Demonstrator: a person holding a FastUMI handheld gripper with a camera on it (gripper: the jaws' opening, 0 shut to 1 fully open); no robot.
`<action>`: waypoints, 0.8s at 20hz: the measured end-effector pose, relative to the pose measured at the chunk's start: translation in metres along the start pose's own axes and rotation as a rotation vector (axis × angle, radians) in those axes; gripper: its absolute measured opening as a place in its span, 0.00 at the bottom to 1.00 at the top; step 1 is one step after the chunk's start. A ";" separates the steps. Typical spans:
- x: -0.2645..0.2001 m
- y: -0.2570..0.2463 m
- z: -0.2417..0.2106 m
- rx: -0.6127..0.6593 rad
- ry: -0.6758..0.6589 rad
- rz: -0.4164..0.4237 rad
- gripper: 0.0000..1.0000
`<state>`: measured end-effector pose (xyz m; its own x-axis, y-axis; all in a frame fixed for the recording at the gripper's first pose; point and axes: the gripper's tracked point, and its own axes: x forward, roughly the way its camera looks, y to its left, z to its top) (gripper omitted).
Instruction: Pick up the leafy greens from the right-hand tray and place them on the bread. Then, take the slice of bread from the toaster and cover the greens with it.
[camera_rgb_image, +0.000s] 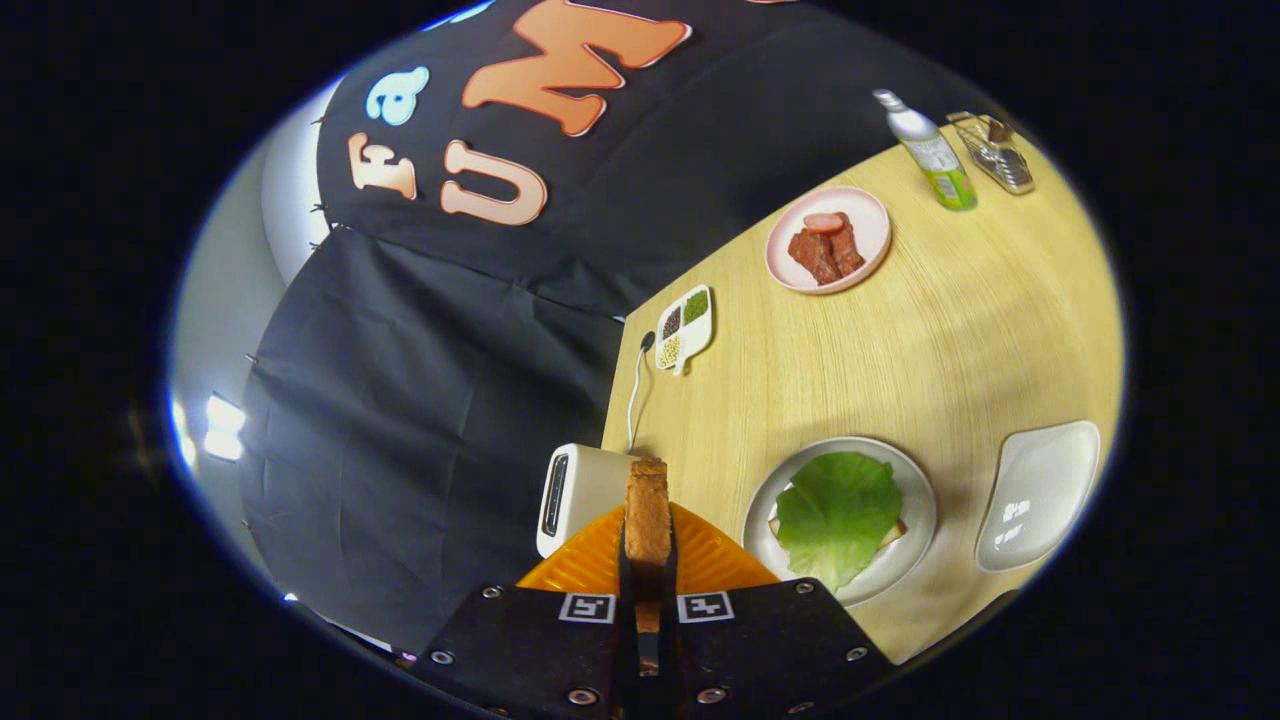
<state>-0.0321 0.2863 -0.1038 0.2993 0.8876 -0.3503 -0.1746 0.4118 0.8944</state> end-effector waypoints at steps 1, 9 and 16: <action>0.005 -0.013 -0.004 0.008 0.009 -0.004 0.08; 0.030 -0.079 -0.032 0.030 0.044 0.035 0.08; 0.059 -0.122 -0.043 -0.015 0.065 -0.047 0.08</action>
<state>-0.0335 0.2972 -0.2457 0.2459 0.8787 -0.4092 -0.1764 0.4556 0.8725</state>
